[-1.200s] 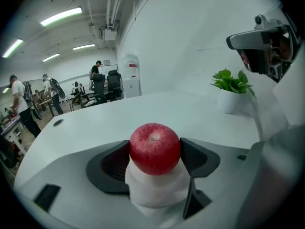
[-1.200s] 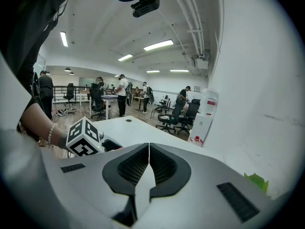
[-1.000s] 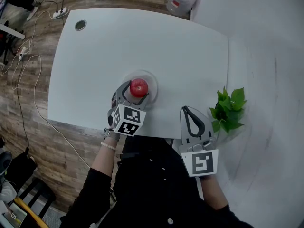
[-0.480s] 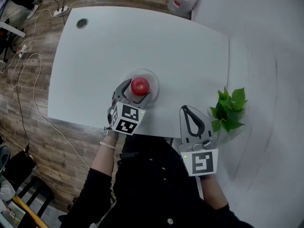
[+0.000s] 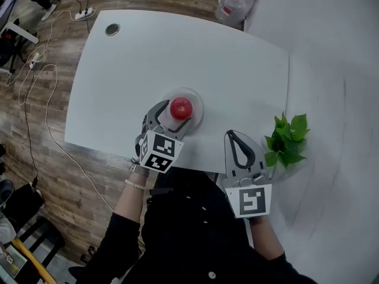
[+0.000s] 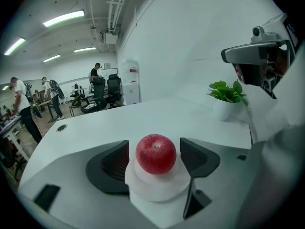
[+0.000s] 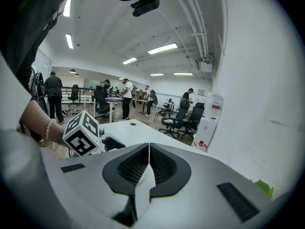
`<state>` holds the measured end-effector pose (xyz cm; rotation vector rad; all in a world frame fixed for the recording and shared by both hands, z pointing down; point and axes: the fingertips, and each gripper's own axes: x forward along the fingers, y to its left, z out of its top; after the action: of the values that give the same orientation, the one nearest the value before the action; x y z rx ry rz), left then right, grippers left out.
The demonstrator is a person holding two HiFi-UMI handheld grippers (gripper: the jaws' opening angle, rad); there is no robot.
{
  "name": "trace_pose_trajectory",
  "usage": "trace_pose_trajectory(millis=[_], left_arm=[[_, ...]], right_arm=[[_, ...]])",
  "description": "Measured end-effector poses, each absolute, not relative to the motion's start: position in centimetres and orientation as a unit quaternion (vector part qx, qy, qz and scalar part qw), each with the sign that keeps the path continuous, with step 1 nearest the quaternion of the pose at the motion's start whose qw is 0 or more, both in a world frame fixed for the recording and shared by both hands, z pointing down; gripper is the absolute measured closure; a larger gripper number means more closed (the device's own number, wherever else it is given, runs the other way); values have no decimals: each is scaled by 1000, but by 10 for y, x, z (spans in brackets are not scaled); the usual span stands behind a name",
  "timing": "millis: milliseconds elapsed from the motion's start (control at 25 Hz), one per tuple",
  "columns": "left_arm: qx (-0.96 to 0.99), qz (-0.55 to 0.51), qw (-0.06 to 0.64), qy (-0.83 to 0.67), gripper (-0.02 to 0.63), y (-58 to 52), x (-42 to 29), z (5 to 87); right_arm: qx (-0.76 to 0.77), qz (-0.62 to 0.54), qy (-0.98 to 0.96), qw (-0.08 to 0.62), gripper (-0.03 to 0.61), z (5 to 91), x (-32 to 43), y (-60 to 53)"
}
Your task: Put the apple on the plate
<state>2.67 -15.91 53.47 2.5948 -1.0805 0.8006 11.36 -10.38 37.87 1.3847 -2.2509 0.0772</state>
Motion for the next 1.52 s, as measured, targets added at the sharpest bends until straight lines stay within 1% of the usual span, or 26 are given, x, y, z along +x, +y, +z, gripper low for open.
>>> trace_pose_trajectory(millis=[80,120,200,240,320,520,720,920,1240,1520], left_arm=[[883,274,98,-368,270,-158,23,527],[883,274,91,-370,283,-158,21,523],[882,268,79,-379,348,-159,17,512],[881,265,75,-384,372,-159,14,507],[878,260,65,-397,393,-161,8,496],[870,241,37,-428,496,-164,-8,463],[871,220,23,-440,568,-161,-13,434],[866,216,21,-450,597,-151,-21,411],[865,188,13,-464,600,-135,-28,375],[866,185,-25,-463,600,-125,-44,346]], right_arm=[[506,23,-827,244,535,376,111,-106],[505,19,-828,242,535,374,110,-107],[505,16,-830,235,535,371,108,-108],[505,13,-831,232,535,369,107,-109],[504,9,-833,228,535,365,103,-110],[499,-6,-838,222,535,355,97,-114],[497,-20,-842,208,535,347,94,-120],[492,-31,-848,196,535,339,87,-124],[484,-35,-856,181,535,333,81,-124],[469,-42,-865,174,535,326,68,-127]])
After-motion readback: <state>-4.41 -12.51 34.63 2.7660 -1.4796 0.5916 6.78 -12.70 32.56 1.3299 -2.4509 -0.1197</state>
